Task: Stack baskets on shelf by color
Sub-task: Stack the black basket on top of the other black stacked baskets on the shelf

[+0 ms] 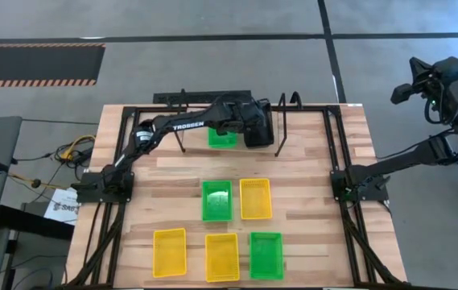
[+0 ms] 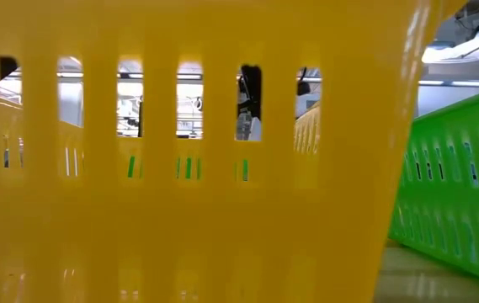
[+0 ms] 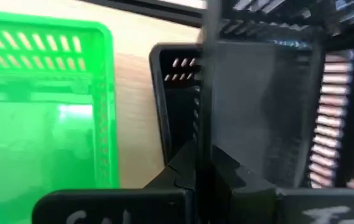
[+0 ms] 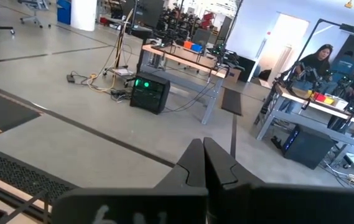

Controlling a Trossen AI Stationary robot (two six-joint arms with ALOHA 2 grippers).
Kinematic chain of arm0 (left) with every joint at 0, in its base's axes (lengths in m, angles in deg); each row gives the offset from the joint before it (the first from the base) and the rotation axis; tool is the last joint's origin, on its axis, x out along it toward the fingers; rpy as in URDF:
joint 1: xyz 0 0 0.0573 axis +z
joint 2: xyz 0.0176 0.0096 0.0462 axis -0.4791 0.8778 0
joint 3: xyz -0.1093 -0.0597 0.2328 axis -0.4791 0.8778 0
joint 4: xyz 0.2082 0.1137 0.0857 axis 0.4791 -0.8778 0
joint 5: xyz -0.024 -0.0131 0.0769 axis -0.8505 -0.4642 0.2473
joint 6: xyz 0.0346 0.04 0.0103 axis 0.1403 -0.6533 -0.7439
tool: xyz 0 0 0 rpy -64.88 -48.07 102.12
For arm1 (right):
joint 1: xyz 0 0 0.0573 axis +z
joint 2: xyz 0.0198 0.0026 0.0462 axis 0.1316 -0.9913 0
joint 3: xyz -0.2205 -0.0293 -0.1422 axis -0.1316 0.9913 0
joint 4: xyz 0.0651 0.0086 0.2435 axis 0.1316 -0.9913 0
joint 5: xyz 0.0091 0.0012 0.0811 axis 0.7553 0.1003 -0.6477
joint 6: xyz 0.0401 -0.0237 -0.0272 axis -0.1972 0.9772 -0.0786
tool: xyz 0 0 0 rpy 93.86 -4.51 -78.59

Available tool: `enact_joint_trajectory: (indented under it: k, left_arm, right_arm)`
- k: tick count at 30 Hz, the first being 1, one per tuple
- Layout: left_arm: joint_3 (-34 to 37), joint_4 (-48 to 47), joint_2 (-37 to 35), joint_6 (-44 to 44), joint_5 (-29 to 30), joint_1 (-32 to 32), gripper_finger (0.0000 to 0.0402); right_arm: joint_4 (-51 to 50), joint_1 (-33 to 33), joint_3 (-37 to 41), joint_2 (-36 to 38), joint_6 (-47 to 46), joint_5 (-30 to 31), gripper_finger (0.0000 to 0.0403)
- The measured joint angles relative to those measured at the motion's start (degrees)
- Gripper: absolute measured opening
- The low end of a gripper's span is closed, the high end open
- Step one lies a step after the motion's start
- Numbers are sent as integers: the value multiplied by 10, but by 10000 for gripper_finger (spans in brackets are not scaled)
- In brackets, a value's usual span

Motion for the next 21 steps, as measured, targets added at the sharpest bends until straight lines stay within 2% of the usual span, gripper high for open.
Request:
enact_joint_trajectory:
  k: [5,10,17,21]
  left_arm:
    - [0,0,0,1,10,4,0]
    - [0,2,0,-21,-31,13,0]
    - [0,16,0,-55,-41,16,1]
    - [0,39,0,-63,-42,17,14]
  right_arm:
    - [0,0,0,0,0,0,0]
    - [0,0,0,0,6,0,0]
    - [0,0,0,0,15,1,0]
    - [0,0,0,0,25,2,0]
